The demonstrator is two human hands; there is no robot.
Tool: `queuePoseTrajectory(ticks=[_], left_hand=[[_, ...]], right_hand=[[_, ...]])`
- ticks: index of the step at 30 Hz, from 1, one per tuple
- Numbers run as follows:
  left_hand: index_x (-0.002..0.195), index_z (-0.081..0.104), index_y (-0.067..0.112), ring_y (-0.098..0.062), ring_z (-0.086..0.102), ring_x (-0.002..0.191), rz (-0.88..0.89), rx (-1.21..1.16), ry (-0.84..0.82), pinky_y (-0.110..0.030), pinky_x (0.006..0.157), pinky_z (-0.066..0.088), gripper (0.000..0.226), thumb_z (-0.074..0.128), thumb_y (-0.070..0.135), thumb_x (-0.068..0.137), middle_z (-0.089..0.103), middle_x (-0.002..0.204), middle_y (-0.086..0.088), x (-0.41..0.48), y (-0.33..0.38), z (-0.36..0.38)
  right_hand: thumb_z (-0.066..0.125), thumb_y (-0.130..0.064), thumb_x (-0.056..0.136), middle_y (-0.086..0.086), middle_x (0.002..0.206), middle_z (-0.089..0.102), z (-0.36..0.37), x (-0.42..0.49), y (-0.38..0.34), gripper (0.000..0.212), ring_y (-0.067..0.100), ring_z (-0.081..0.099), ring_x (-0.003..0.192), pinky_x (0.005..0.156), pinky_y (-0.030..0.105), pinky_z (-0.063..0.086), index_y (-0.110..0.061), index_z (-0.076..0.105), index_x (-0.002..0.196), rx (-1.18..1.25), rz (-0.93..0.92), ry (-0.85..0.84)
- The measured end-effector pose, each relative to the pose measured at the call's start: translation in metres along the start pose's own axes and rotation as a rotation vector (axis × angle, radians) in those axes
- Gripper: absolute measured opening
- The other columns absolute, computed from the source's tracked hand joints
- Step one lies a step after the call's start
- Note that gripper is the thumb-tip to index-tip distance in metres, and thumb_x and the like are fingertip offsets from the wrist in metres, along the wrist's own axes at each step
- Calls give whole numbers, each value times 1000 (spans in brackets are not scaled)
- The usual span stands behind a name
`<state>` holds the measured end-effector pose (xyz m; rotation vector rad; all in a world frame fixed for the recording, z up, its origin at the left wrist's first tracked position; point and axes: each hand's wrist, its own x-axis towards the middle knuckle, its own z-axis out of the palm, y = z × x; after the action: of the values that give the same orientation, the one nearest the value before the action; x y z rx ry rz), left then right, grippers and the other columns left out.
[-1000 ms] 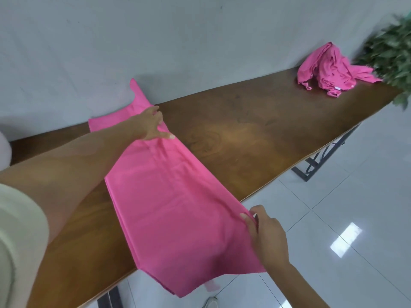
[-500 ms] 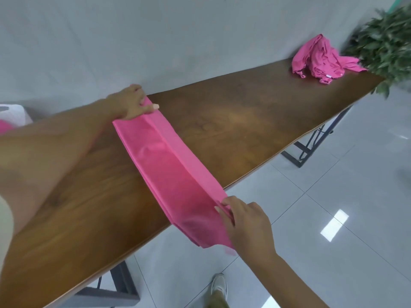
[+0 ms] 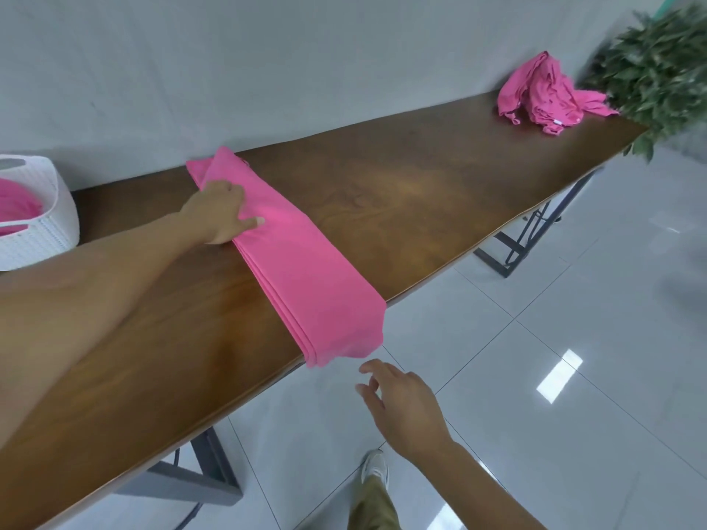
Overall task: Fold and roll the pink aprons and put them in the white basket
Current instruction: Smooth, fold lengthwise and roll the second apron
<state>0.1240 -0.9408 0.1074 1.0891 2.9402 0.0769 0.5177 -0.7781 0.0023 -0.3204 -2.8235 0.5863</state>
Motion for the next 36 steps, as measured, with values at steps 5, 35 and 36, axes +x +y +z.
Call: queuePoseTrajectory(ticks=[5,35,36], left_hand=[[137,48,8,-35,36,140,99,-191,-47,-50,114,36,68,56,61,94,42,151,-17,-16,67,33],[163,2,33,-10,-9,156,52,-74,-55,-41,128,2,85,15,81,94,-2,170,10,-55,128,121],[163,1,32,-10,-9,156,54,-65,-58,-40,128,1,85,14,81,94,-2,170,9,-55,129,121]], right_hand=[[47,-39,103,-11,100,68,0,4,20,21,16,64,75,72,31,53,-30,55,120,-12,142,-161],[60,-29,100,-4,100,61,55,83,146,16,13,59,84,70,24,47,-23,53,86,207,259,-597],[61,-31,99,-5,102,62,48,83,148,13,11,60,85,70,23,48,-22,55,91,214,240,-594]])
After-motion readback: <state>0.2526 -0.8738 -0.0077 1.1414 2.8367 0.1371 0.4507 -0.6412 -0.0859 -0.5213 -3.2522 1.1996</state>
